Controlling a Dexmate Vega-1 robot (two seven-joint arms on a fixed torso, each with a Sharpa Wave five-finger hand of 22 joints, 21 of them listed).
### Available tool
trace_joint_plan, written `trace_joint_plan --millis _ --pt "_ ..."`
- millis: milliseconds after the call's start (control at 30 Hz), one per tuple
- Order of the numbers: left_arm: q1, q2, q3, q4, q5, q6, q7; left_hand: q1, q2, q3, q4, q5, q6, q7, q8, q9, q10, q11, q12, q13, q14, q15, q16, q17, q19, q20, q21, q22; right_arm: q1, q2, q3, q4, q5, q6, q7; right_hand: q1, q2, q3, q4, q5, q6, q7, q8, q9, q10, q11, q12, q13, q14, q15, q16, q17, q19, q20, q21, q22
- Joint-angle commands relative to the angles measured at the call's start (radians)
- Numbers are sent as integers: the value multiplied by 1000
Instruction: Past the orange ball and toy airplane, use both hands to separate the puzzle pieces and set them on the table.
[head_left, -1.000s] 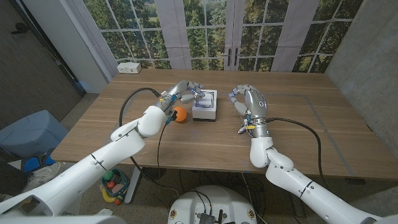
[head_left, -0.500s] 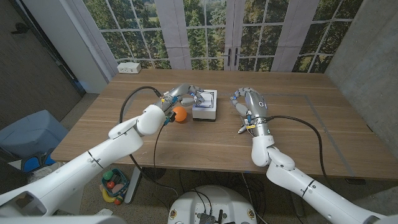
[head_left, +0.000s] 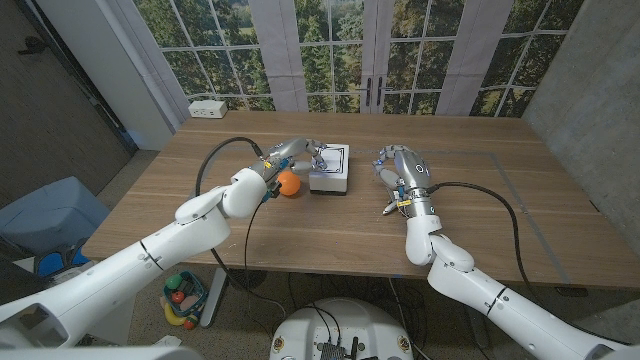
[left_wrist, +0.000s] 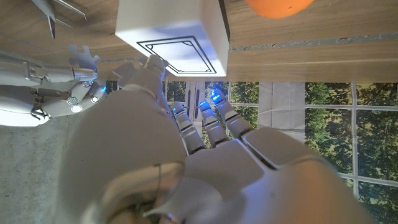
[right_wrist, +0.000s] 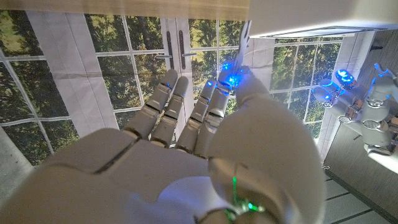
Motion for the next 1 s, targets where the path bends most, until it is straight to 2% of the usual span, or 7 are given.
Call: trace_joint_plan --millis 33,67,367,567,633,833,1000 --pt "-28 30 52 -40 157 67 -91 -2 -3 -2 -1 5 3 -15 4 3 -19 -1 2 2 -35 -73 -2 2 -22 8 -14 0 21 -10 -25 -28 17 -107 100 -15 -5 -3 2 4 -4 -1 8 5 -12 -4 -13 -2 -16 -163 -10 -2 -12 -1 3 1" --pt "-30 30 55 -43 168 72 -99 -3 -3 -3 -1 6 4 -16 4 2 -37 -1 -1 2 -47 -68 -2 2 -29 11 -19 0 24 -10 -28 -29 17 -118 108 -16 -4 -3 3 4 -7 0 7 5 -14 -5 -16 -4 -20 -163 -12 -3 -13 0 3 1" --pt "-36 19 91 -44 328 114 -118 -8 -4 -5 0 7 4 -22 3 2 -49 -6 2 1 -69 -64 -1 2 -42 14 -30 -1 50 -14 -55 -37 22 -198 176 -26 0 -6 5 4 -14 1 5 2 -18 -1 -28 -11 -46 -160 -25 -5 -28 6 1 -1" --pt "-26 -3 107 -30 436 142 -94 -10 -3 -6 1 7 0 -24 1 2 -44 -7 6 1 -64 -66 5 1 -39 15 -31 -1 69 -17 -75 -45 19 -256 219 -36 14 -9 10 2 -42 2 -7 0 -28 7 -44 -19 -61 -159 -28 -2 -38 9 1 -3" --pt "-25 -7 103 -29 439 140 -107 -11 -3 -6 2 7 0 -25 1 2 -41 -6 8 1 -61 -67 6 1 -37 13 -31 -1 73 -19 -81 -49 19 -269 228 -38 19 -8 11 1 -55 0 -12 -1 -32 9 -49 -21 -65 -159 -29 -1 -41 9 1 -4" --pt "-30 -8 98 -30 448 129 -162 -15 -3 -8 2 7 -12 -28 -3 2 -43 -9 9 1 -66 -69 6 1 -36 10 -34 -2 83 -27 -93 -66 21 -306 254 -73 19 -24 17 -3 -149 -9 -51 -4 -62 38 -80 -33 -80 -144 -39 -5 -57 25 2 -7" --pt "-40 -10 102 -35 472 132 -217 -42 -16 -22 8 6 -88 -24 -14 3 -84 8 4 1 -88 -57 6 1 -41 16 -51 -2 91 -33 -97 -82 25 -331 273 -88 18 -34 15 -2 -218 -13 -81 -6 -83 53 -95 -36 -92 -132 -42 -5 -69 36 2 -8"
